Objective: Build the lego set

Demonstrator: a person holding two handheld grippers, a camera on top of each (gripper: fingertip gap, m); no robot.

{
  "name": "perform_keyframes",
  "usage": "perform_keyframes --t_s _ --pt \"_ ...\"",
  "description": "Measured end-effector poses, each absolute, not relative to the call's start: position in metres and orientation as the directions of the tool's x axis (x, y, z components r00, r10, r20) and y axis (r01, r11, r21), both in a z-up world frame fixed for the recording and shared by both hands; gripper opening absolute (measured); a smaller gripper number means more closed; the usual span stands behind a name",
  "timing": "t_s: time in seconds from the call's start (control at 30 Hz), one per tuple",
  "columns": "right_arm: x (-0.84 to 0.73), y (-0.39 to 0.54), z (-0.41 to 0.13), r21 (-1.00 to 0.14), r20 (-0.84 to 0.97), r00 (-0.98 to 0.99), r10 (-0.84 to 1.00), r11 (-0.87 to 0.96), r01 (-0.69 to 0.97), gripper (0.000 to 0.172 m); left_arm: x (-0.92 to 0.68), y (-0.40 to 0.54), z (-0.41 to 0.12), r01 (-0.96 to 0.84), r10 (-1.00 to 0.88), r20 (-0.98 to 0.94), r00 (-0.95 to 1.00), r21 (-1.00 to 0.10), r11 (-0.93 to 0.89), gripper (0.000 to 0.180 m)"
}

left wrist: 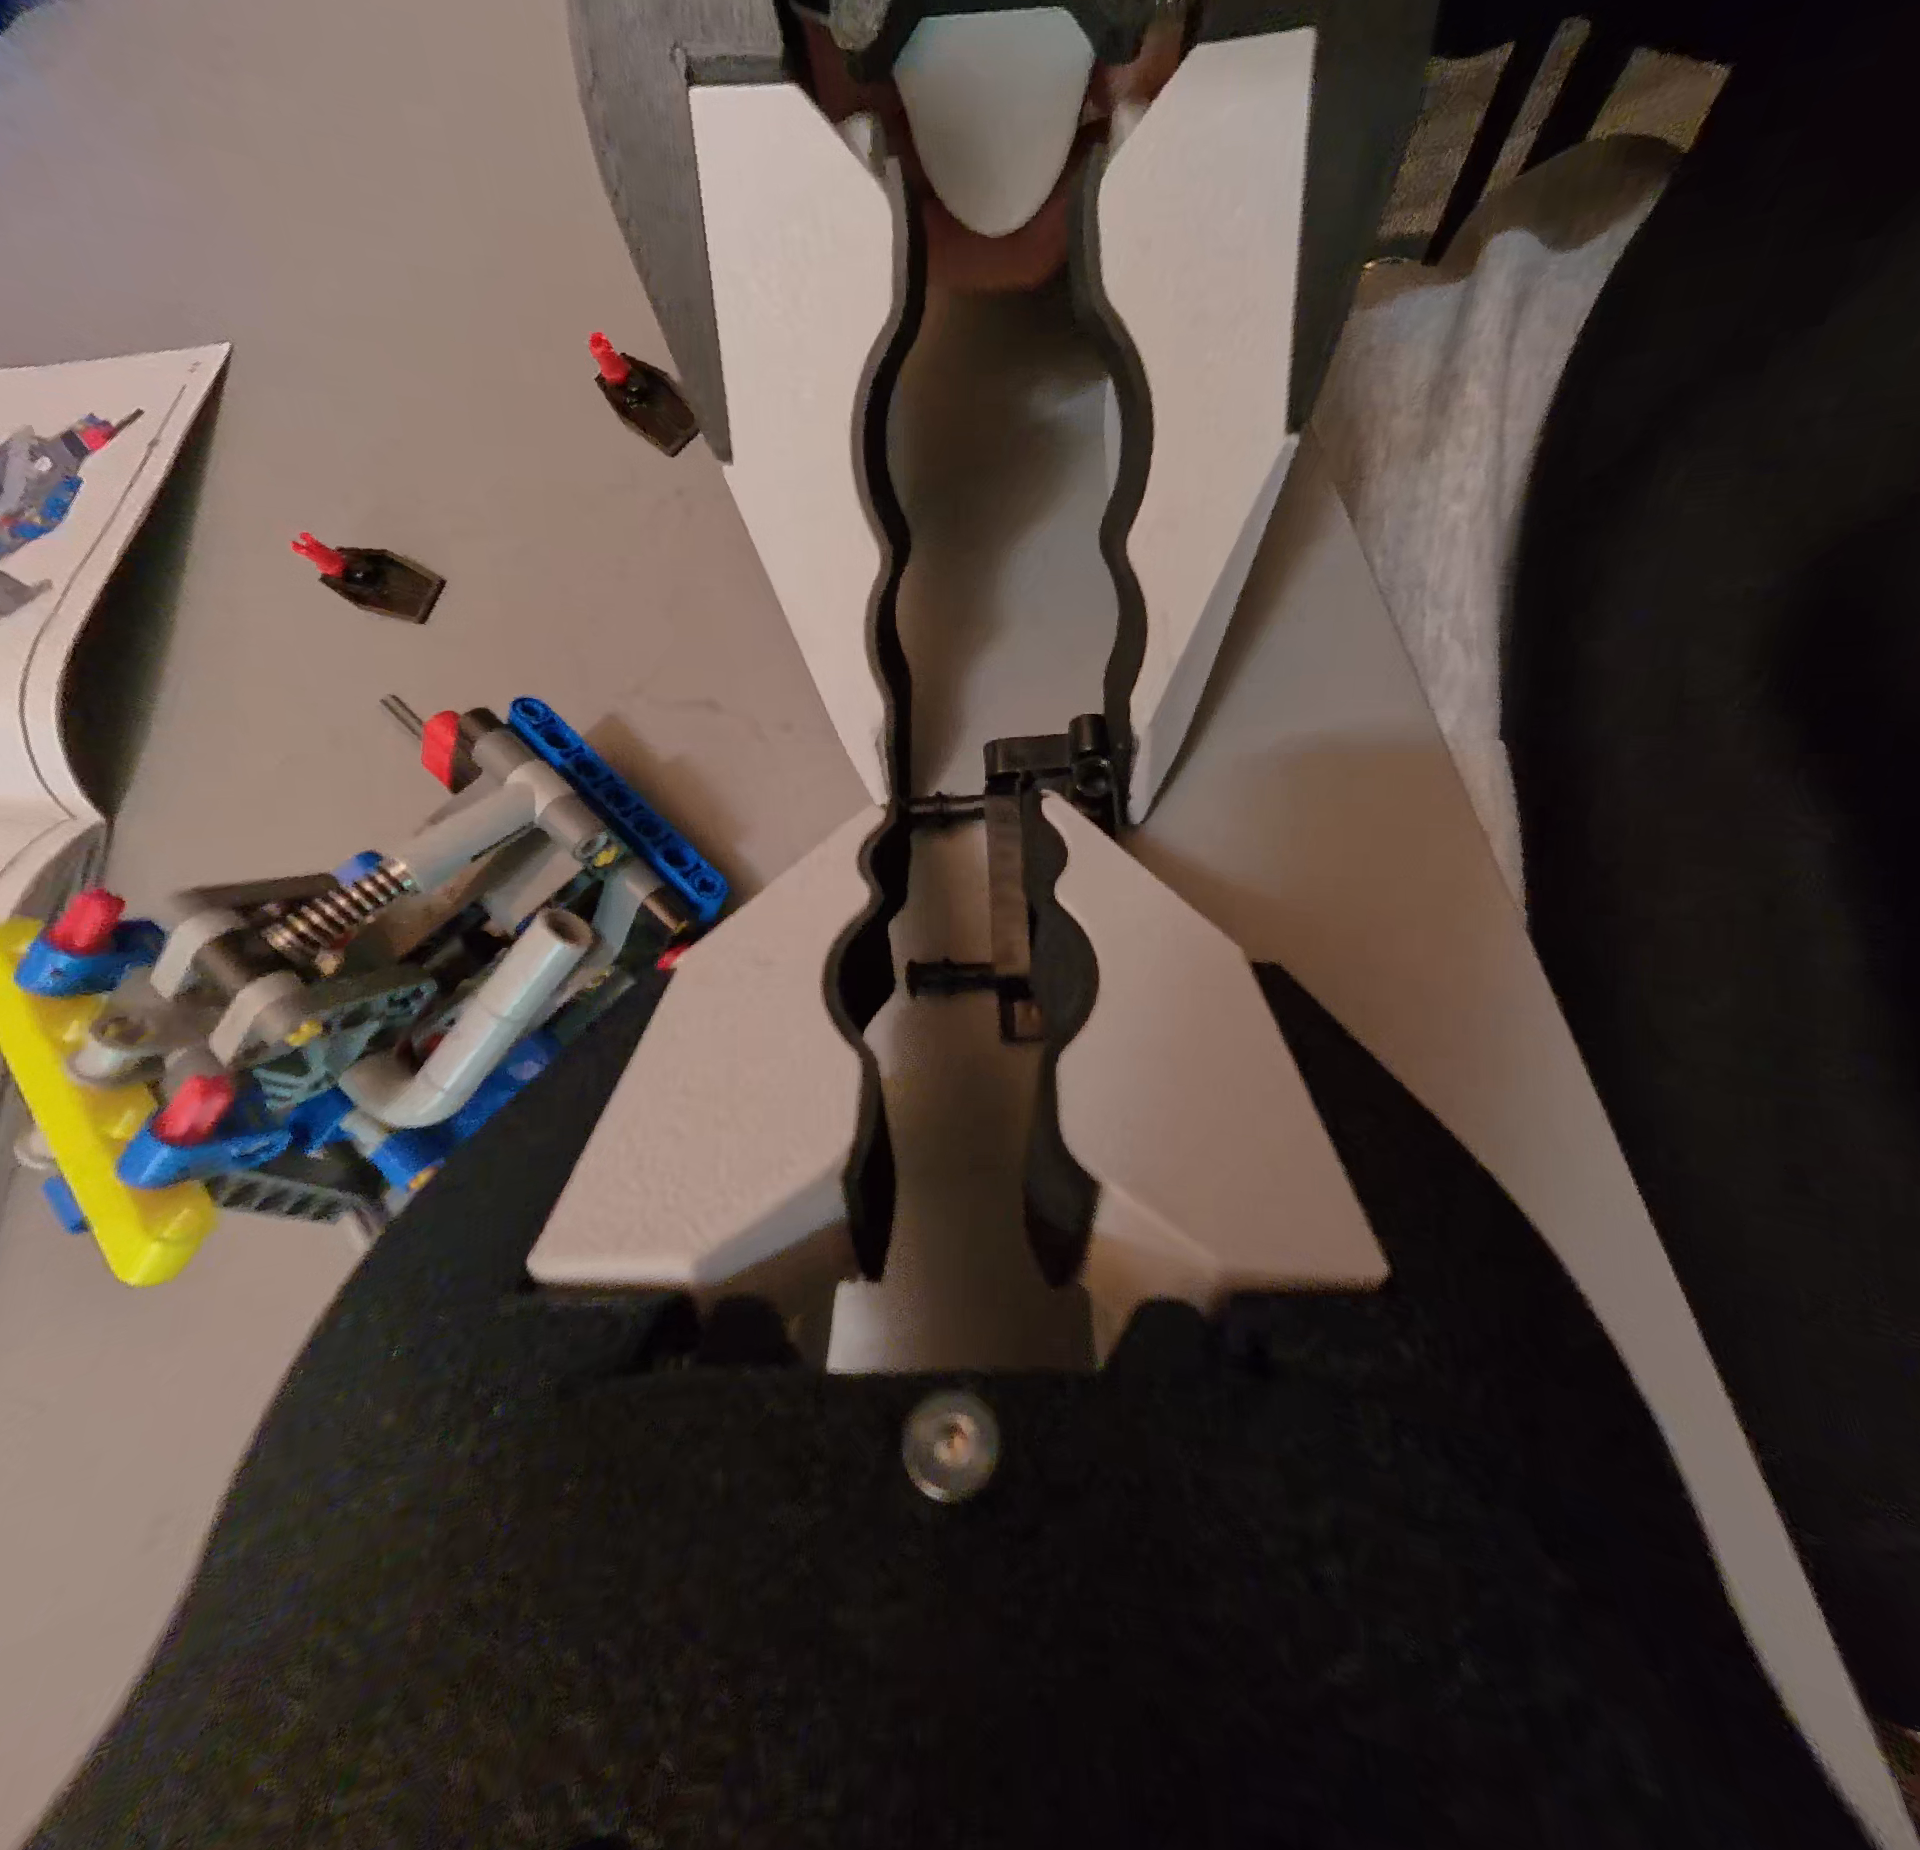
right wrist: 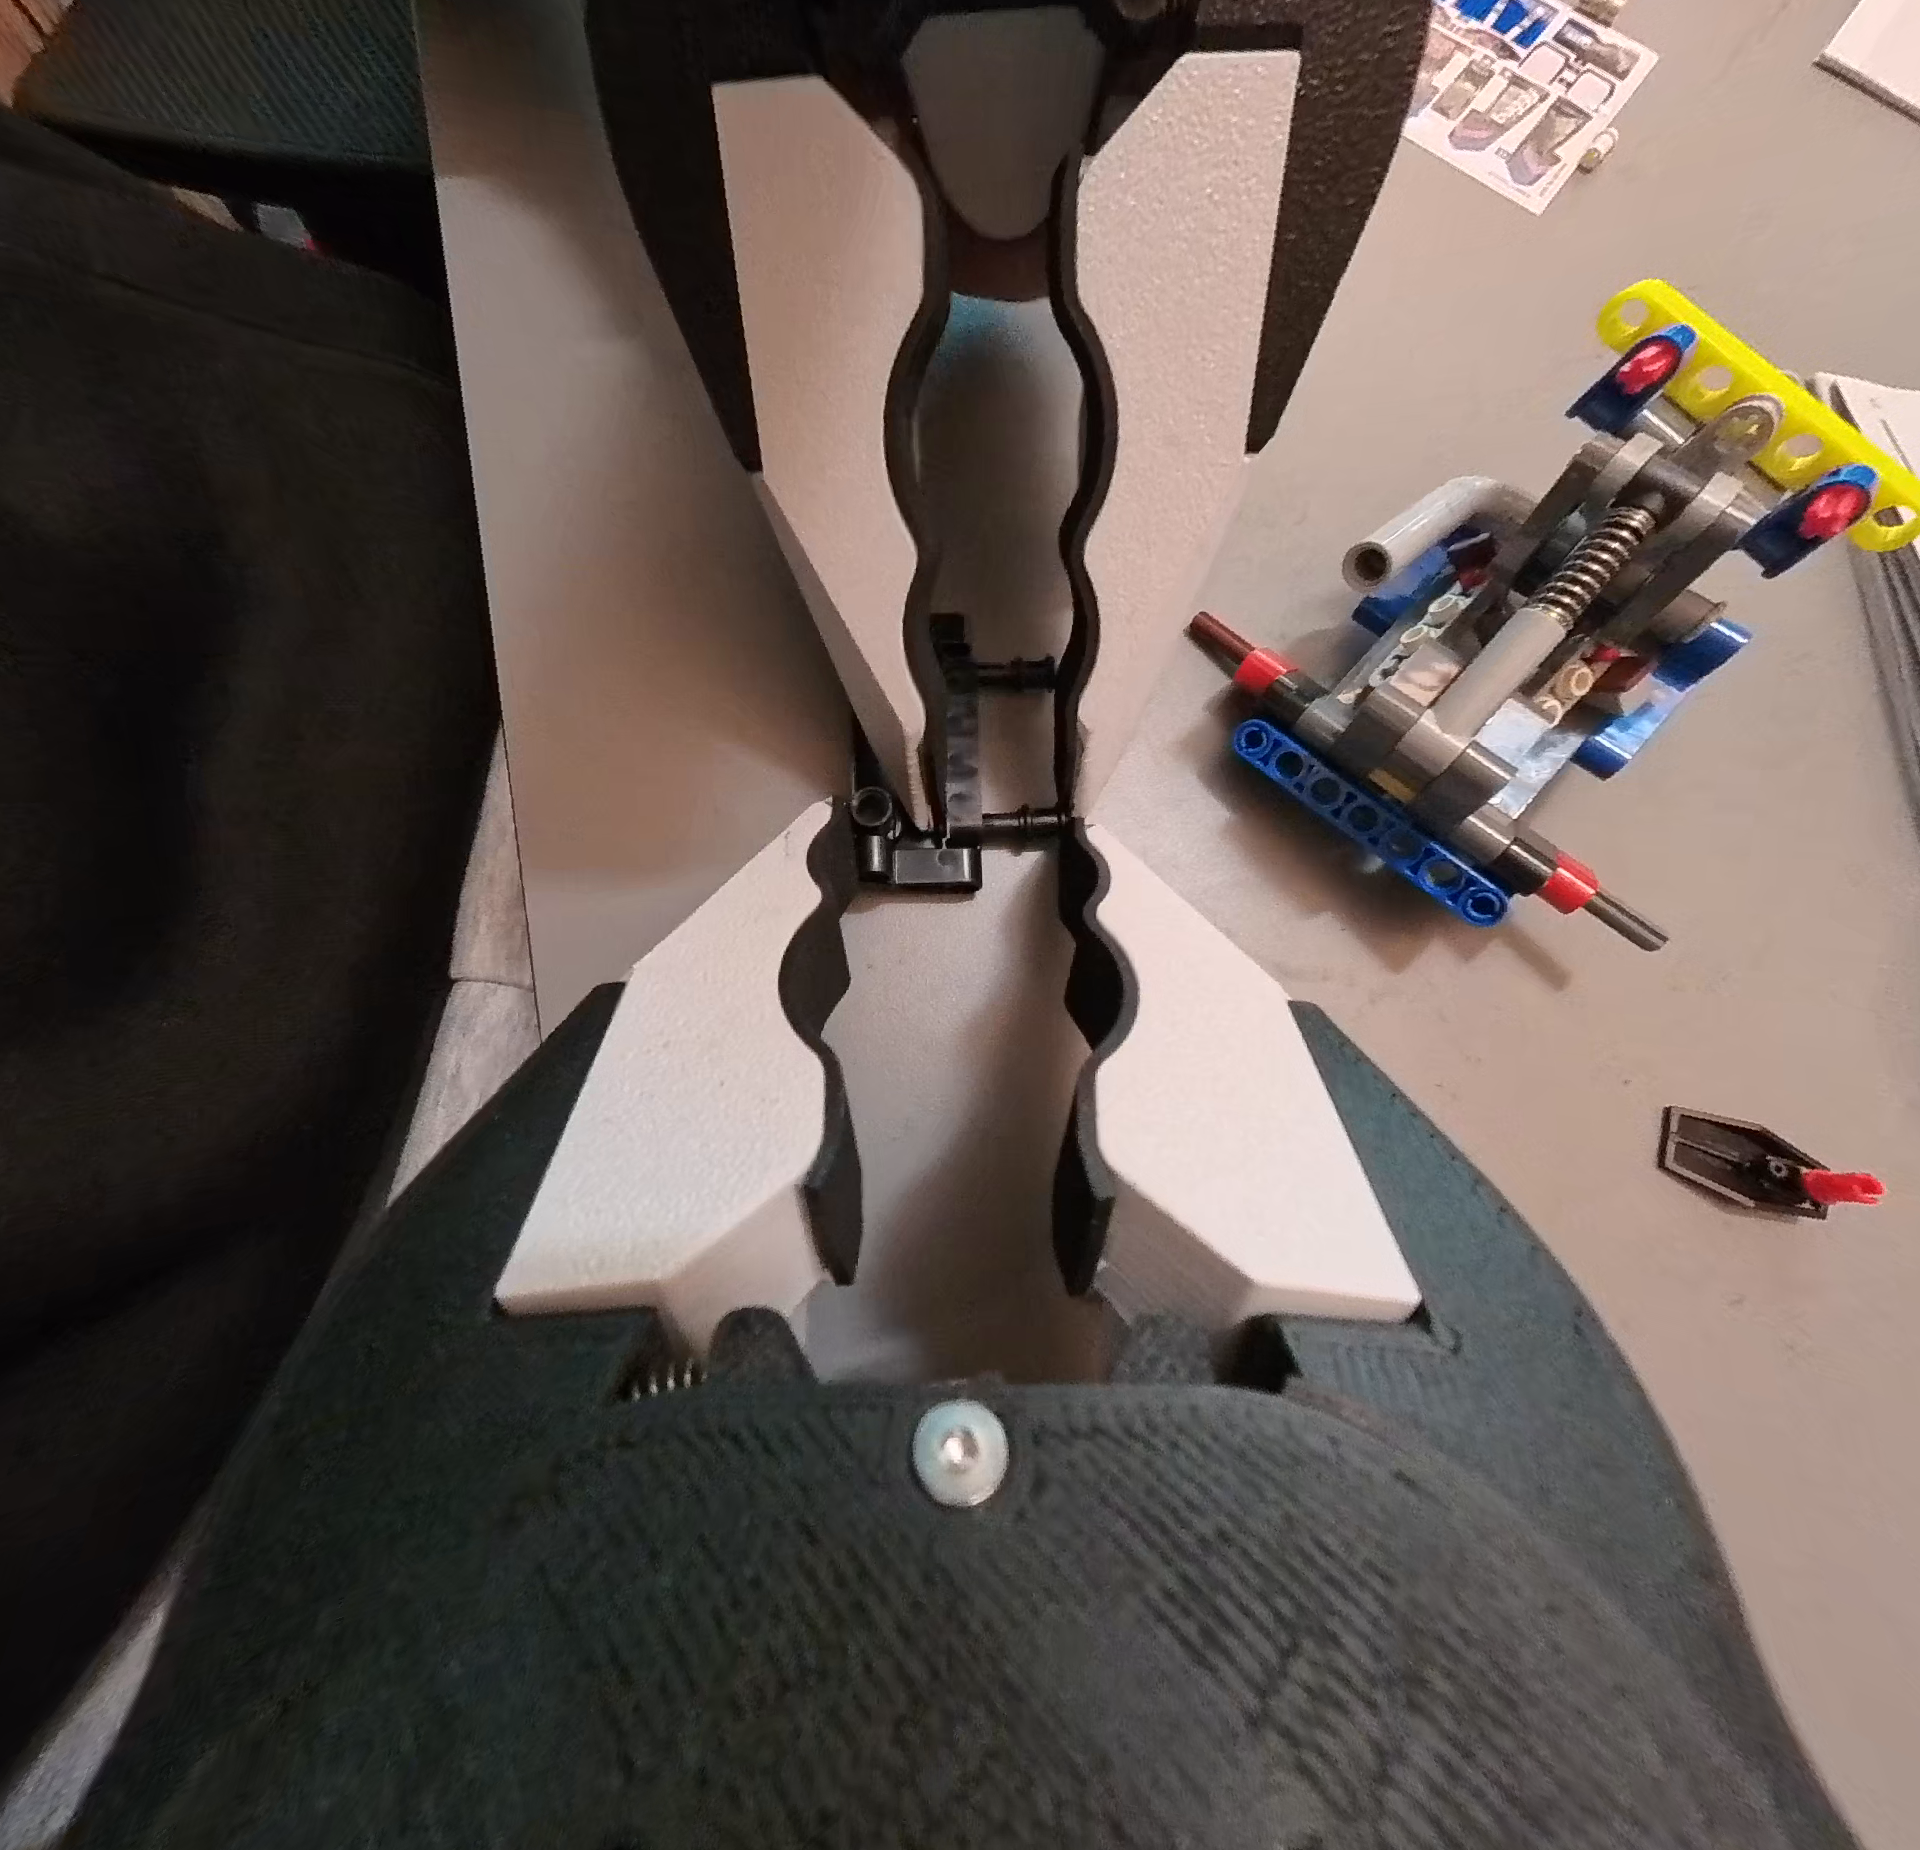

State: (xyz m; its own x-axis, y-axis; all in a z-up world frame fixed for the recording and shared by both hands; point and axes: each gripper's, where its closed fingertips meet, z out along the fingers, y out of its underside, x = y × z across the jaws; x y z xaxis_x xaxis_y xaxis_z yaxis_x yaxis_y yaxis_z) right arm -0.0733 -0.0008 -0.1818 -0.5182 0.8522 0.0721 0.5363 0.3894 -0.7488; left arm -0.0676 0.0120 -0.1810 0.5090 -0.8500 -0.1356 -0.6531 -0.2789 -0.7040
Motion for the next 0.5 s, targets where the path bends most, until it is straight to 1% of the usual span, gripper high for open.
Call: perform_keyframes --t_s 0.07,0.23,0.33,0.5 --pt "-0.0726 -0.0018 -0.1821 -0.752 0.043 -0.526 0.850 0.374 0.543 0.038 -0.0684 0.0099 -0.1812 -0.645 -0.855 -0.122 0.504 -0.712 -0.279 0.020" --pt "-0.0727 -0.0027 -0.1819 -0.754 0.039 -0.530 0.847 0.373 0.541 0.038 -0.0690 0.0057 -0.1811 -0.610 -0.875 -0.034 0.482 -0.730 -0.308 0.022" --pt "-0.0727 -0.0025 -0.1820 -0.754 0.030 -0.529 0.848 0.367 0.545 0.039 -0.0697 0.0065 -0.1814 -0.631 -0.890 -0.057 0.453 -0.726 -0.275 0.021" --pt "-0.0726 -0.0023 -0.1821 -0.753 0.034 -0.528 0.849 0.369 0.544 0.039 -0.0706 0.0081 -0.1814 -0.707 -0.912 -0.121 0.391 -0.674 -0.214 0.020"
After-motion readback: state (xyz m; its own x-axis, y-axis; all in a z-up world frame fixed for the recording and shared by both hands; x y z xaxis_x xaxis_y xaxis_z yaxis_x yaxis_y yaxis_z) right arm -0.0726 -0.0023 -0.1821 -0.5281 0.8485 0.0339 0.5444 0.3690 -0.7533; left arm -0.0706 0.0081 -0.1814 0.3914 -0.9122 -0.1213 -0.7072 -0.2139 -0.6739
